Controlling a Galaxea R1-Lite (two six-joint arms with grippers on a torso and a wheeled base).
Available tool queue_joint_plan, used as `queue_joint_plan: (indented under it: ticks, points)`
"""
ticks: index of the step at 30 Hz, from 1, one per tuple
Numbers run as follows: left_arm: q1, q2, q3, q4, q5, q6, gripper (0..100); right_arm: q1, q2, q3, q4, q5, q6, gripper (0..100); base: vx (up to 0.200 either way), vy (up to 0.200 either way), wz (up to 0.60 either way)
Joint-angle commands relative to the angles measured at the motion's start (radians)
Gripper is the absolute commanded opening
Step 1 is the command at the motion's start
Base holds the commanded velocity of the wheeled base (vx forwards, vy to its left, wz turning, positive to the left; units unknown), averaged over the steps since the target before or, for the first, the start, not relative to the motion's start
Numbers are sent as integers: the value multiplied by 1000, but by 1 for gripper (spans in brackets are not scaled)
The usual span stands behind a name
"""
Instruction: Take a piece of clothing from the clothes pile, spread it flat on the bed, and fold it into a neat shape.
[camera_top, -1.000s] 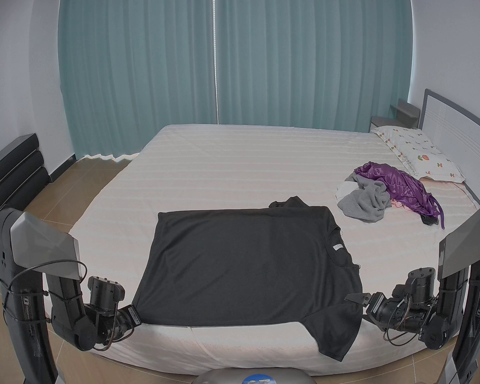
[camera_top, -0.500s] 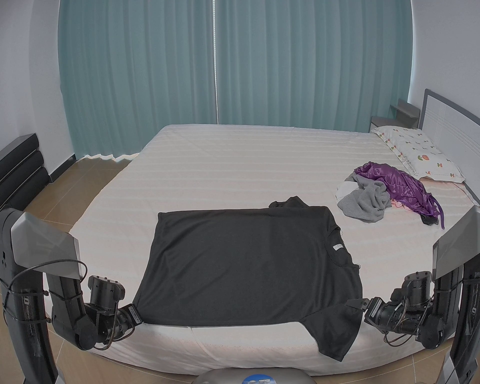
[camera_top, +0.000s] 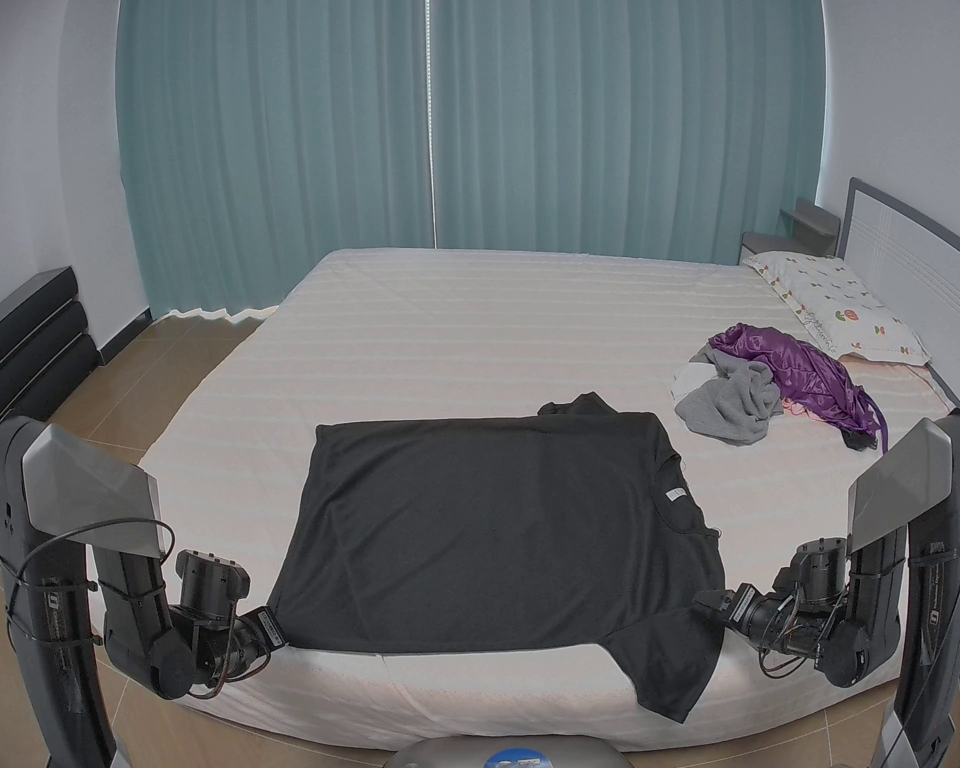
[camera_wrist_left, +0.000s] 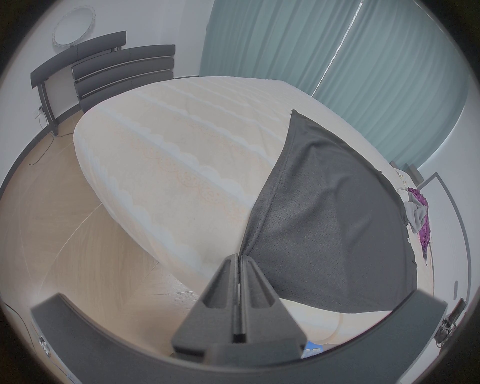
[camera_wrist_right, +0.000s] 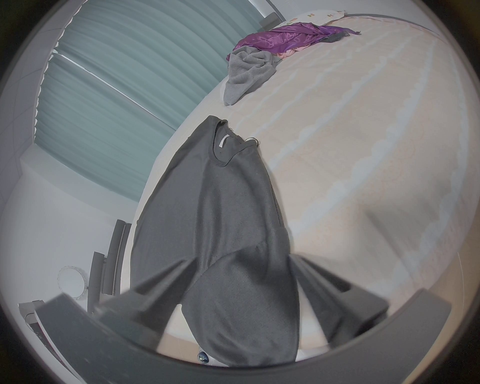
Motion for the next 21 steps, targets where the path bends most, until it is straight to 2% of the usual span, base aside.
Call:
queue_joint_plan:
  ticks: [1, 10, 15, 21]
  points:
    - [0, 2, -2, -1, -1, 0, 0, -2, 14, -24, -13, 0, 0, 0, 0, 0, 0]
    - [1, 2, -9, -1, -2, 0, 0, -41, 3, -136, 5, 0, -3, 0, 0, 0, 0]
    - [1, 2, -14, -1, -4, -2, 0, -52, -25, -202, 68, 1, -3, 0, 0, 0, 0]
    - [0, 1, -14, -1, -10, -4, 0, -52, -32, -343, 214, 11, -18, 0, 0, 0, 0]
